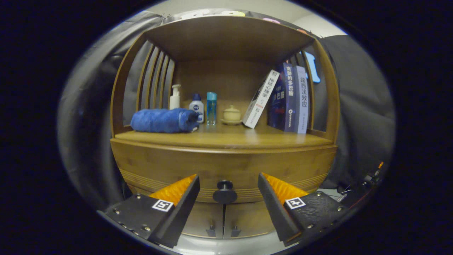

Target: Pull open the drawer, take out the items inside it, and place them on the countertop above the cabinet.

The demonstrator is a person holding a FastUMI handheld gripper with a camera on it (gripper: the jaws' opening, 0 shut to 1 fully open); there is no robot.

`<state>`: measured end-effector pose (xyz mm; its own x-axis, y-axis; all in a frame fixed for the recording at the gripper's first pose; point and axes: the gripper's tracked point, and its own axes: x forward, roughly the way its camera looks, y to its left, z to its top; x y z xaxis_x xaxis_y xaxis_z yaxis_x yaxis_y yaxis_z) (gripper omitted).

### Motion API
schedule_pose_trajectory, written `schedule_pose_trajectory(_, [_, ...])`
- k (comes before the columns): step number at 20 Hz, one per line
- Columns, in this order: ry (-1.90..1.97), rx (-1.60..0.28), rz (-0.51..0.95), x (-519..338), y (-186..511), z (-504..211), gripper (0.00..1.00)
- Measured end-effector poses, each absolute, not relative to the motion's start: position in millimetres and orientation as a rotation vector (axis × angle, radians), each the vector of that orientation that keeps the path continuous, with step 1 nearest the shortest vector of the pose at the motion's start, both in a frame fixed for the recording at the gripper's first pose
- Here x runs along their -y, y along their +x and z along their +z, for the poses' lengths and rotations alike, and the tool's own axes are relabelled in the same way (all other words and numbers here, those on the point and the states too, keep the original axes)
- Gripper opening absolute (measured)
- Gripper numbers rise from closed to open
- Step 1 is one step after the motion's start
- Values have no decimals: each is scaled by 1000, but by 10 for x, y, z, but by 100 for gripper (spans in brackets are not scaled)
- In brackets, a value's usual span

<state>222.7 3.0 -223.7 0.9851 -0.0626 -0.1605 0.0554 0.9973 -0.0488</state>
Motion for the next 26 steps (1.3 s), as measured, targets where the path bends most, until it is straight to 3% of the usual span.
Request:
schedule_pose_trajectory(2, [-44,-174,-70,-1,2259,-2299,99])
schedule_pose_trajectory(5, [-64,-174,-81,47,2324,-2343,68])
schedule_pose_trajectory(8, [-38,-204,-68,29,2365,-2456,68])
schedule_pose_trajectory(12, [-14,-202,-67,-2,2376,-2432,45])
schedule_pose_trajectory(18, [-36,-230,-62,0,2345,-2463,40])
schedule_pose_trajectory(20, [-29,-237,-62,1,2326,-2467,31])
schedule_pose_trajectory(26, [13,-245,-60,2,2181,-2475,31])
